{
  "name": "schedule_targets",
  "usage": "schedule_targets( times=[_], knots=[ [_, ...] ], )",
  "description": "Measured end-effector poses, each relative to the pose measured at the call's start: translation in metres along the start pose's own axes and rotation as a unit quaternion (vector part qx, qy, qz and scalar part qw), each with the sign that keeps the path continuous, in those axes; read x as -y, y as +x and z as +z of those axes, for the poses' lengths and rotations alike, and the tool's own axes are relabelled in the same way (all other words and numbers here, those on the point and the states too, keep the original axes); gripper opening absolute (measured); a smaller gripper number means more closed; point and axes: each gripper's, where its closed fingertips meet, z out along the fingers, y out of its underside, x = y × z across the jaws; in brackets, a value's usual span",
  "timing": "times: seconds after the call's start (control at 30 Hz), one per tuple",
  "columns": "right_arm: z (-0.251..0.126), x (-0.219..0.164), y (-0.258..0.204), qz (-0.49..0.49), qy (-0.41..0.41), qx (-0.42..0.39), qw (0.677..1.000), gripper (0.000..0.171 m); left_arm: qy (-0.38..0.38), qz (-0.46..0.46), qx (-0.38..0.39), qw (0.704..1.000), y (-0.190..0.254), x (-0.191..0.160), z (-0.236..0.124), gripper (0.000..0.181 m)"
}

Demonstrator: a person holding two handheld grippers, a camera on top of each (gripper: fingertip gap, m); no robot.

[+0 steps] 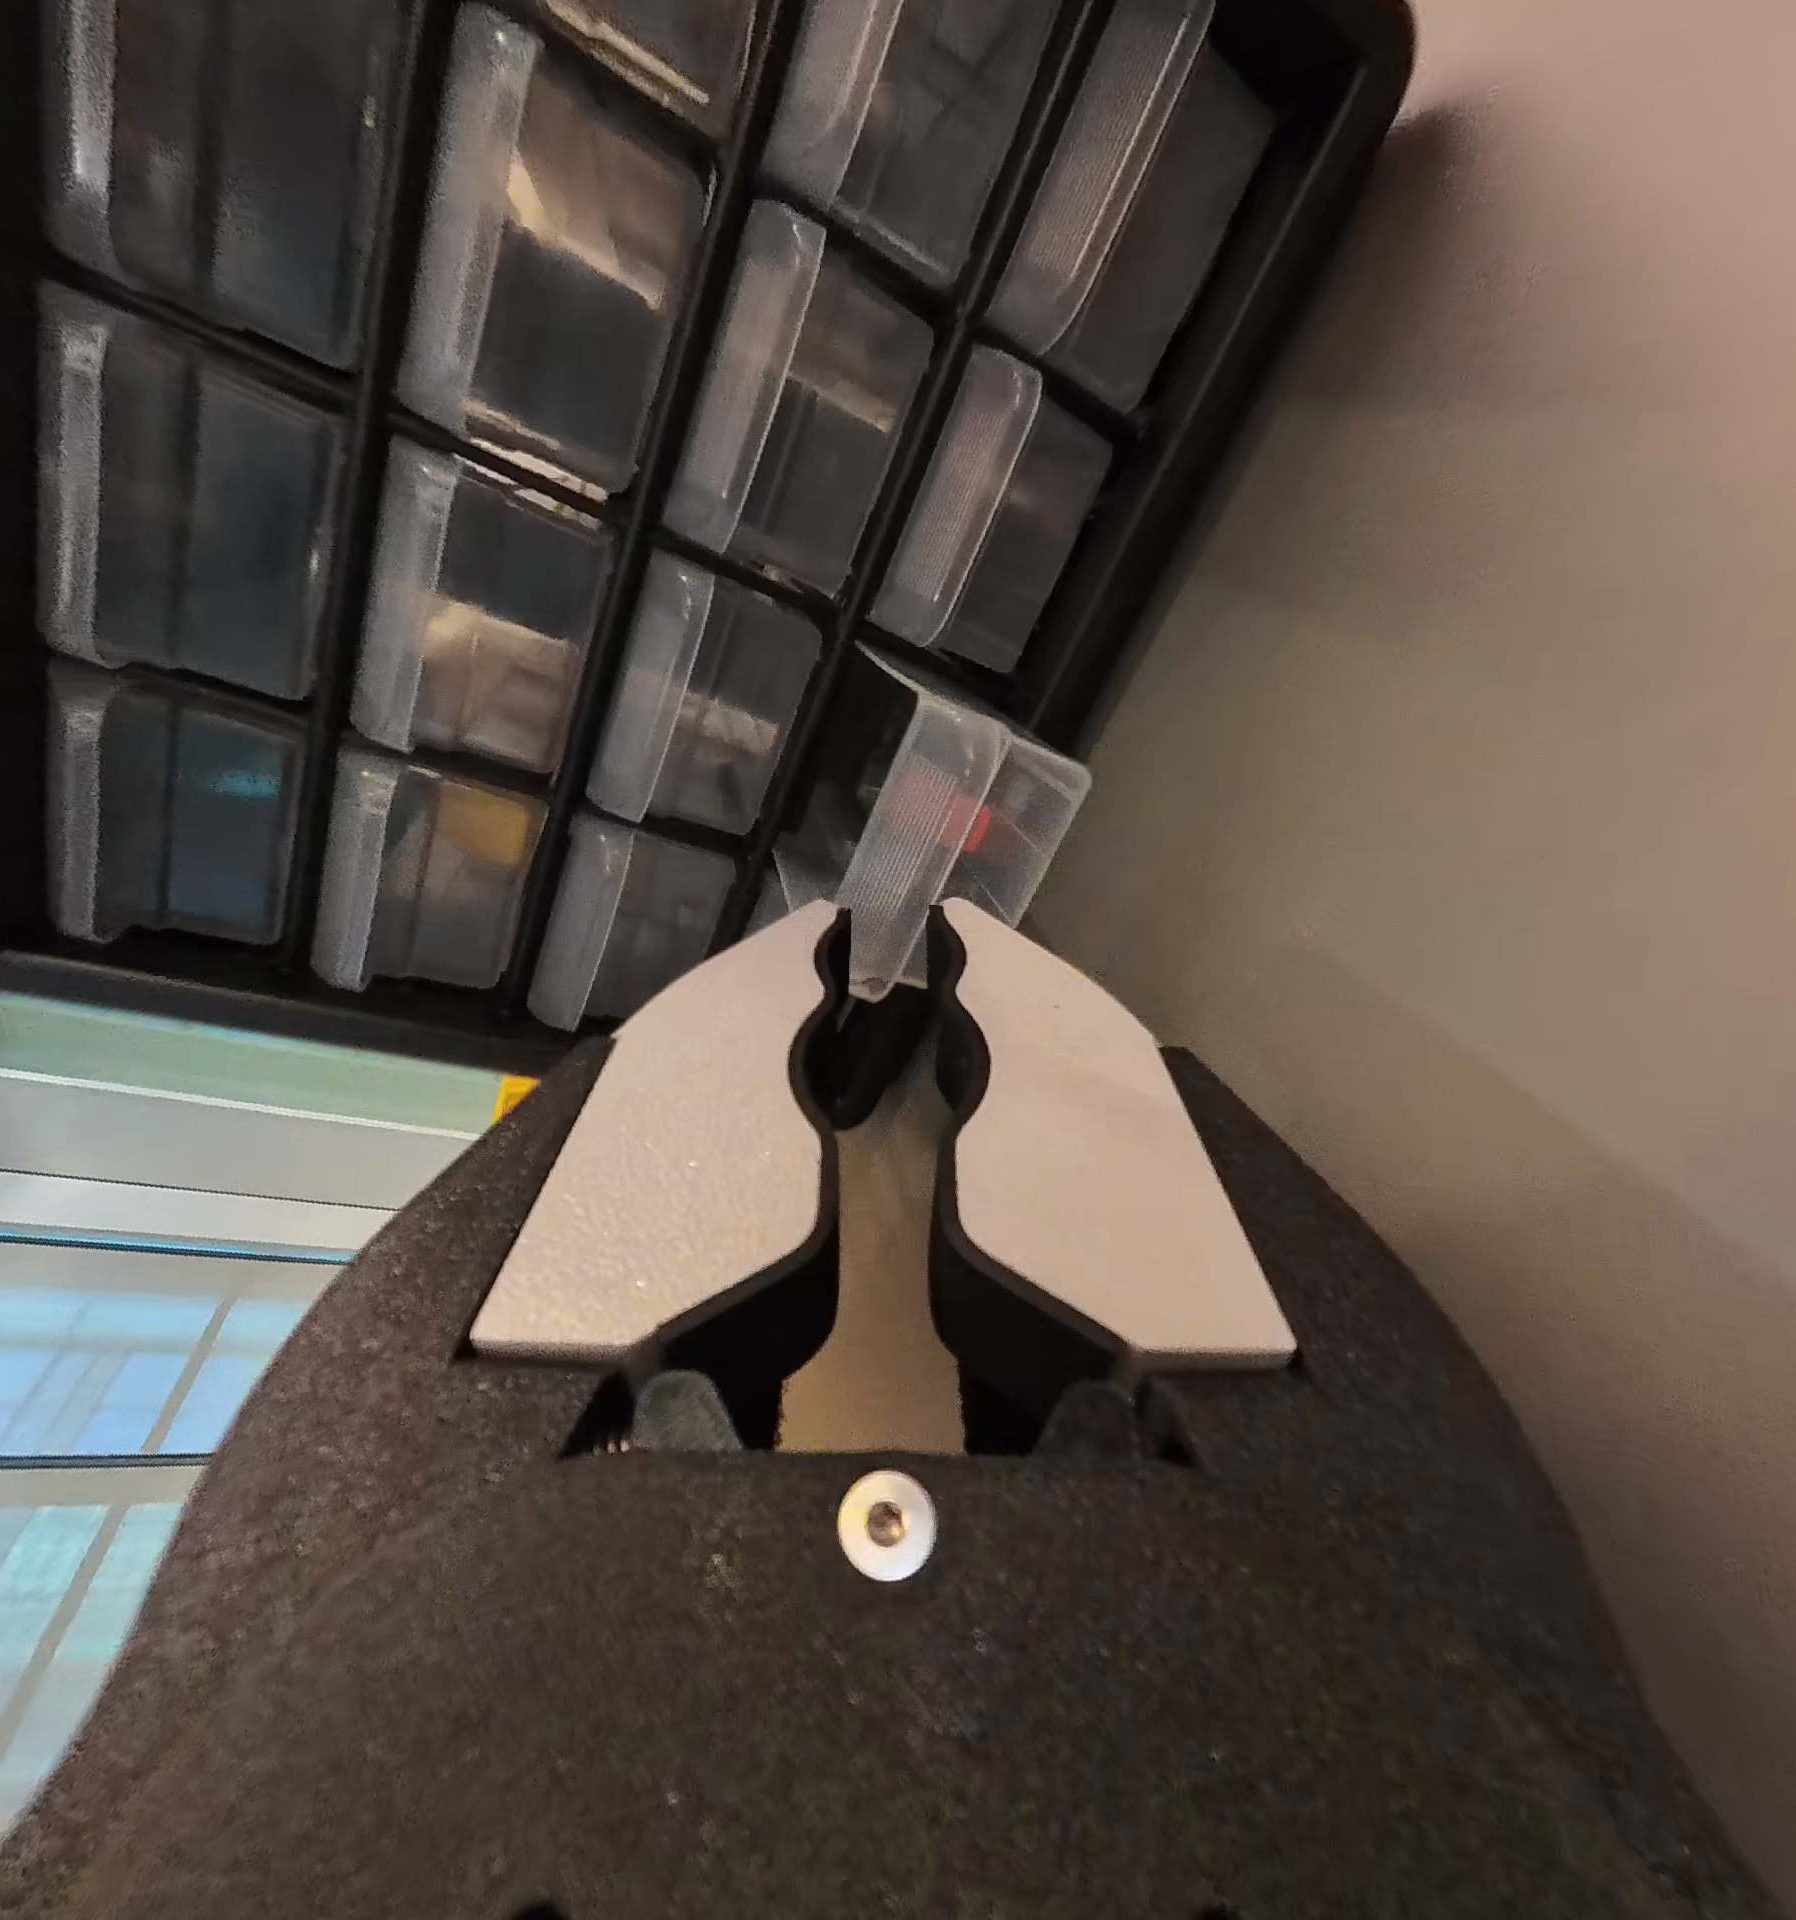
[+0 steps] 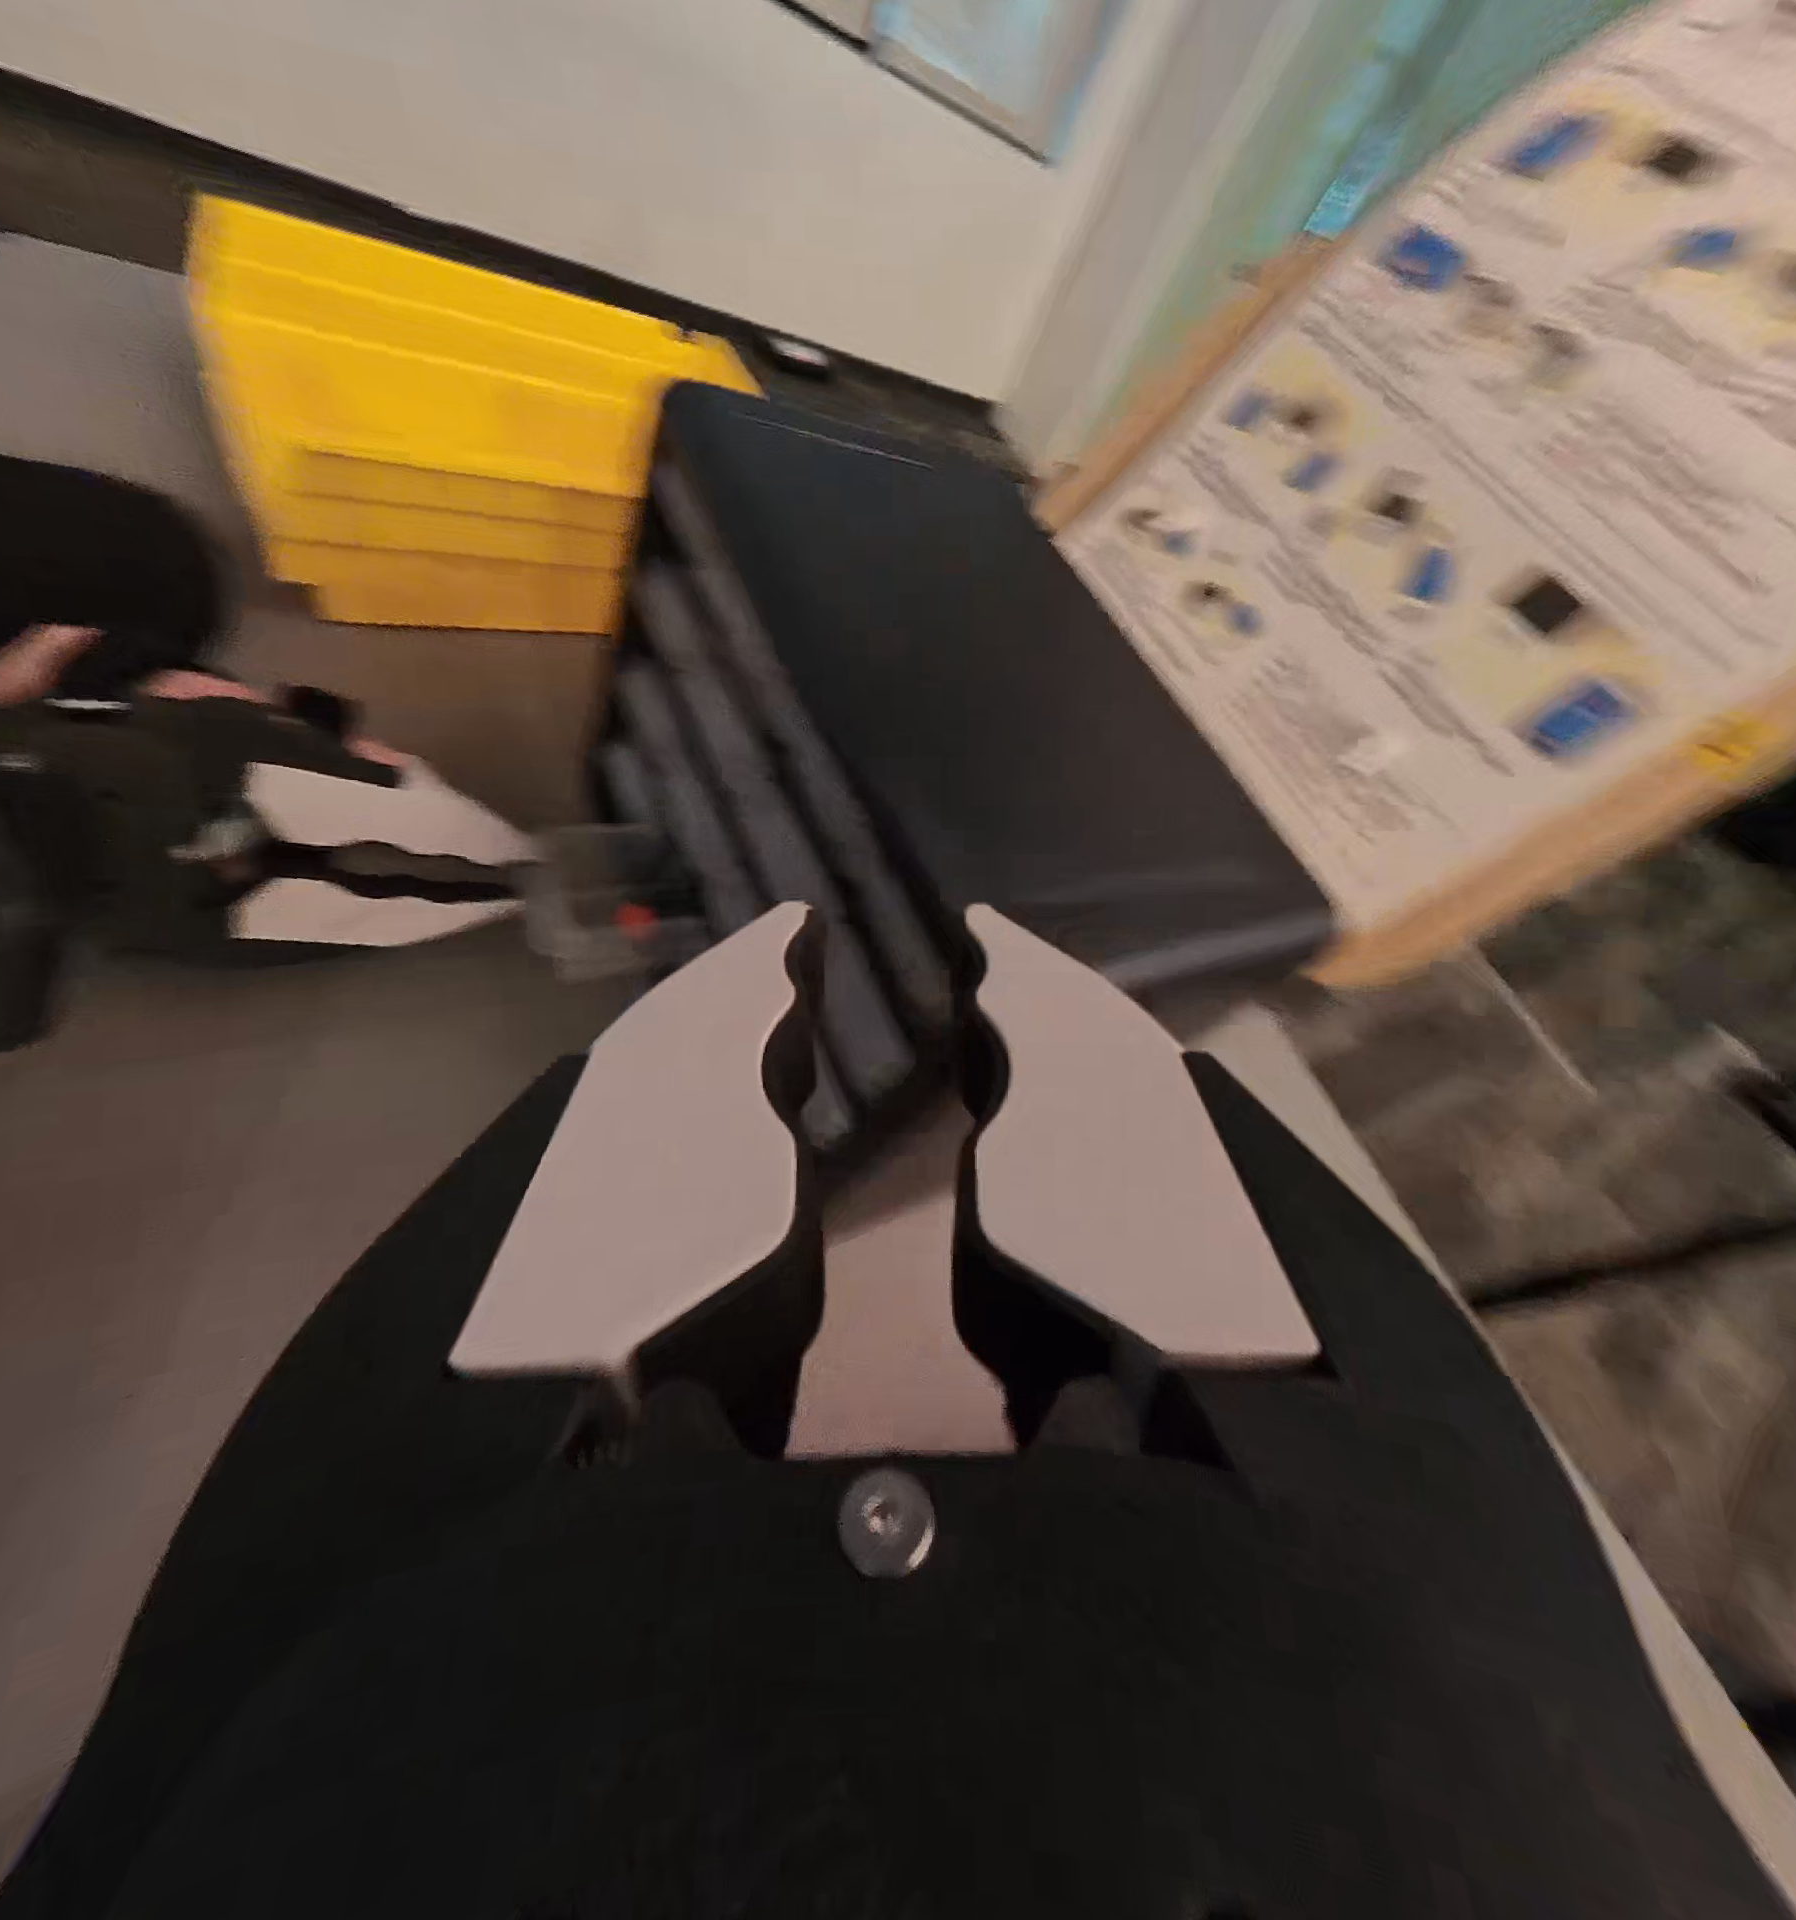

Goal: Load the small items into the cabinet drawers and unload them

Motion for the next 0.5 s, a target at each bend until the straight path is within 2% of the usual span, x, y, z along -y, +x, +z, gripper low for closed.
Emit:
schedule_targets(
  times=[0.1,0.17,0.33,0.5],
  knots=[
    [0.029,0.012,-0.064,-0.022,-0.007,0.133,0.991,0.022,0.006,0.007,0.005,1.000,0.002,0.000,-0.011,0.013],
    [0.056,0.008,-0.097,-0.027,-0.031,0.184,0.982,0.020,0.013,0.005,0.006,1.000,0.004,0.002,-0.016,0.013],
    [0.120,-0.050,-0.129,-0.069,-0.203,0.208,0.954,0.016,0.016,0.012,0.004,1.000,0.006,0.001,-0.020,0.013],
    [0.158,-0.072,-0.141,-0.063,-0.284,0.242,0.926,0.016,0.017,0.008,0.007,1.000,0.005,0.002,-0.025,0.012]
  ],
)
